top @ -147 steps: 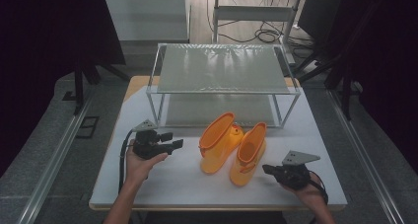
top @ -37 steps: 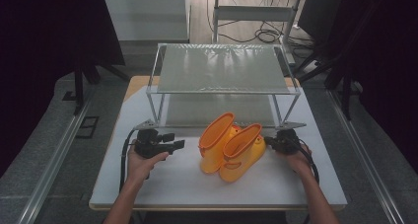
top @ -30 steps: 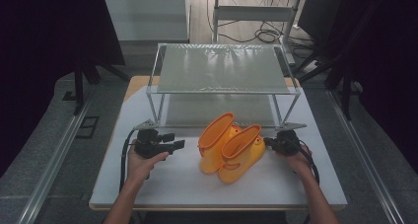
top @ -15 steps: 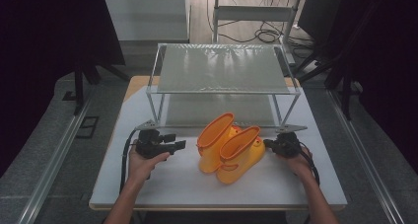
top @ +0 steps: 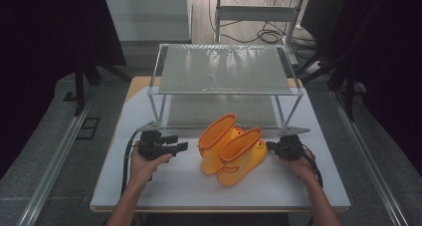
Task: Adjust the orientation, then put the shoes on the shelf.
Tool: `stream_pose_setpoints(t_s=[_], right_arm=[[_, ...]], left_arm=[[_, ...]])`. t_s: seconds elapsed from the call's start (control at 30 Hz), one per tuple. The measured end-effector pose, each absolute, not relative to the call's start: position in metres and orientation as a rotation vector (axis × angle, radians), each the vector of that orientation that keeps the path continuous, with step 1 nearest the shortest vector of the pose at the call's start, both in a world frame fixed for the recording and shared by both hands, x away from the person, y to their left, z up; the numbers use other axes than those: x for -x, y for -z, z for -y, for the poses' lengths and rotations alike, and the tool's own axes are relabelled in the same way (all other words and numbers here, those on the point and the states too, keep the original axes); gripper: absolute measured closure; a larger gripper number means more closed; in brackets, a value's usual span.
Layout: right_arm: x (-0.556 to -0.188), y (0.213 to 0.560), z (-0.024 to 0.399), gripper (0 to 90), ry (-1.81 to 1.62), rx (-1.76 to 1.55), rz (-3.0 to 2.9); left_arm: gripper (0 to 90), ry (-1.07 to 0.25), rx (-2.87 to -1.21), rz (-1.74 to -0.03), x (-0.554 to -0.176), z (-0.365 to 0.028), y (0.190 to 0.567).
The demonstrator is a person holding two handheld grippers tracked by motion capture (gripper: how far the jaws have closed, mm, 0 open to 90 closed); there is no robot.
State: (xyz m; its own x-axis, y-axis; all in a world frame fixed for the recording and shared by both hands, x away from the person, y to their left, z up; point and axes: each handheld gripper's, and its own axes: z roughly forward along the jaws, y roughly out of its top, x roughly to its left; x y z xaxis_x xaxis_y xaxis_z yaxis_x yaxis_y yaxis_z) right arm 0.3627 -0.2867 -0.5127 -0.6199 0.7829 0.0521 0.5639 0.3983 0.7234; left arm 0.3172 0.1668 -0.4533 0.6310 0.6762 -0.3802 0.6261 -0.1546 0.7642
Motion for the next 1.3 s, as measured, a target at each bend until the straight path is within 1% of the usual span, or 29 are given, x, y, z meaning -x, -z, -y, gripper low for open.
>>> stream_pose_setpoints(t_s=[0.23,0.27,0.3,0.33,0.37,0.4,0.43,0.5,0.6,0.77,0.93,1.07,1.13,1.3], right_arm=[[-0.357,0.502,0.294,89.8,-1.121,-1.245,-2.245],[-0.355,0.501,0.297,87.4,-1.140,-1.251,-2.238],[-0.352,0.500,0.299,82.5,-1.163,-1.258,-2.228],[-0.345,0.499,0.304,80.5,-1.192,-1.264,-2.215],[-0.345,0.499,0.304,80.5,-1.192,-1.264,-2.215],[-0.341,0.498,0.306,77.5,-1.206,-1.266,-2.210],[-0.338,0.498,0.309,72.6,-1.224,-1.272,-2.202],[-0.330,0.498,0.314,69.4,-1.260,-1.278,-2.184],[-0.322,0.498,0.319,57.3,-1.296,-1.289,-2.171],[-0.316,0.498,0.329,53.1,-1.302,-1.318,-2.139],[-0.318,0.503,0.337,51.5,-1.288,-1.351,-2.119],[-0.318,0.507,0.338,50.7,-1.267,-1.364,-2.125],[-0.319,0.509,0.338,50.7,-1.252,-1.367,-2.131],[-0.319,0.512,0.336,50.5,-1.219,-1.357,-2.153]], left_arm=[[40.5,-0.056,-1.829,-1.024,-0.315,-0.170,0.447],[40.5,-0.057,-1.830,-1.017,-0.315,-0.170,0.444],[40.3,-0.058,-1.824,-1.009,-0.314,-0.170,0.442],[40.2,-0.049,-1.819,-1.001,-0.314,-0.170,0.439],[40.2,-0.047,-1.817,-0.994,-0.314,-0.170,0.437],[40.2,-0.049,-1.817,-0.989,-0.314,-0.170,0.435],[40.1,-0.053,-1.821,-0.980,-0.314,-0.171,0.432],[40.0,-0.057,-1.822,-0.968,-0.314,-0.170,0.426],[39.4,-0.072,-1.834,-0.940,-0.314,-0.168,0.415],[38.0,-0.096,-1.873,-0.892,-0.315,-0.161,0.393],[37.9,-0.073,-1.927,-0.827,-0.320,-0.150,0.371],[37.4,-0.059,-2.004,-0.779,-0.325,-0.137,0.356],[37.4,-0.022,-2.035,-0.753,-0.328,-0.131,0.352],[39.9,0.094,-2.041,-0.706,-0.338,-0.122,0.350]])
